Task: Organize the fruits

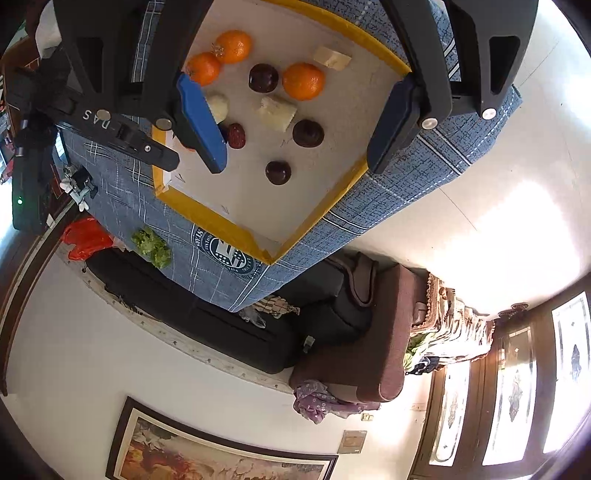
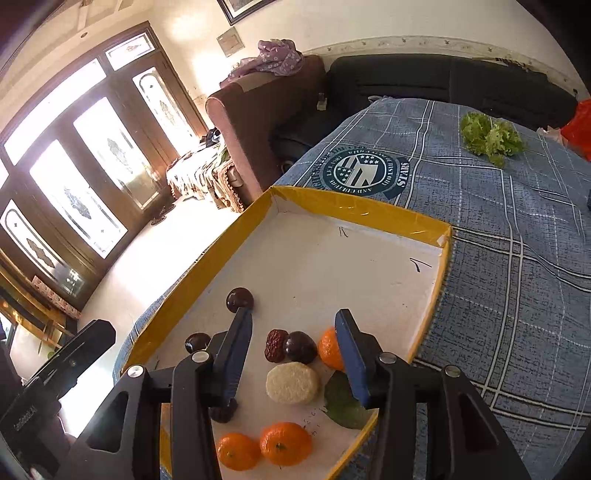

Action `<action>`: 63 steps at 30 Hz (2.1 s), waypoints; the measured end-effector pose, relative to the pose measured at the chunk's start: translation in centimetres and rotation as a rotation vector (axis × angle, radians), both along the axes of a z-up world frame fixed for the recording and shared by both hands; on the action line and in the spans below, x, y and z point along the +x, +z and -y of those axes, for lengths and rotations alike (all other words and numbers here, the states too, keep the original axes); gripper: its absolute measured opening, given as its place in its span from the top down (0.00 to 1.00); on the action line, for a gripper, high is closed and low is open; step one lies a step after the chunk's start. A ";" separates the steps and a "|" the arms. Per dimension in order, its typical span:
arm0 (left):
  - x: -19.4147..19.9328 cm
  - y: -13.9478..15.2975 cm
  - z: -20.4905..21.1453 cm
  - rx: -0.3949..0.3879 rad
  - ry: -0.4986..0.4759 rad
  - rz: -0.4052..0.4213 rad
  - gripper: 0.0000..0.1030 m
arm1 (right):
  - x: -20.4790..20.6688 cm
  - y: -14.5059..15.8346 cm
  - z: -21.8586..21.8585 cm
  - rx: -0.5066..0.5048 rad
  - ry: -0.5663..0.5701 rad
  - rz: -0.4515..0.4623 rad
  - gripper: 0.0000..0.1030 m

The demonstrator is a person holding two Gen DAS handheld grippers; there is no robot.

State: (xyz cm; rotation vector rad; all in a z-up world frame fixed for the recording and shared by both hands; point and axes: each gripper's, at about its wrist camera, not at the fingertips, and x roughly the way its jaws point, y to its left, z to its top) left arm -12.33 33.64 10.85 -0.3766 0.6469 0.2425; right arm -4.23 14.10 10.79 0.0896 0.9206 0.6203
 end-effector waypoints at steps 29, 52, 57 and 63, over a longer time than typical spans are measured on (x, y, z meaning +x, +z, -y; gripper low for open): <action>-7.9 4.9 15.8 0.377 0.079 0.248 0.00 | -12.3 -0.9 13.1 -0.068 -0.230 0.170 0.33; -9.1 3.1 14.1 0.425 0.318 0.222 0.00 | -14.2 -1.7 12.0 -0.110 -0.191 0.213 0.27; -7.5 1.8 12.8 0.320 0.239 0.146 0.00 | -14.4 -1.8 11.1 -0.125 -0.170 0.215 0.27; -5.8 -0.3 11.8 0.240 0.185 0.037 0.00 | -15.0 -1.4 9.8 -0.154 -0.139 0.244 0.20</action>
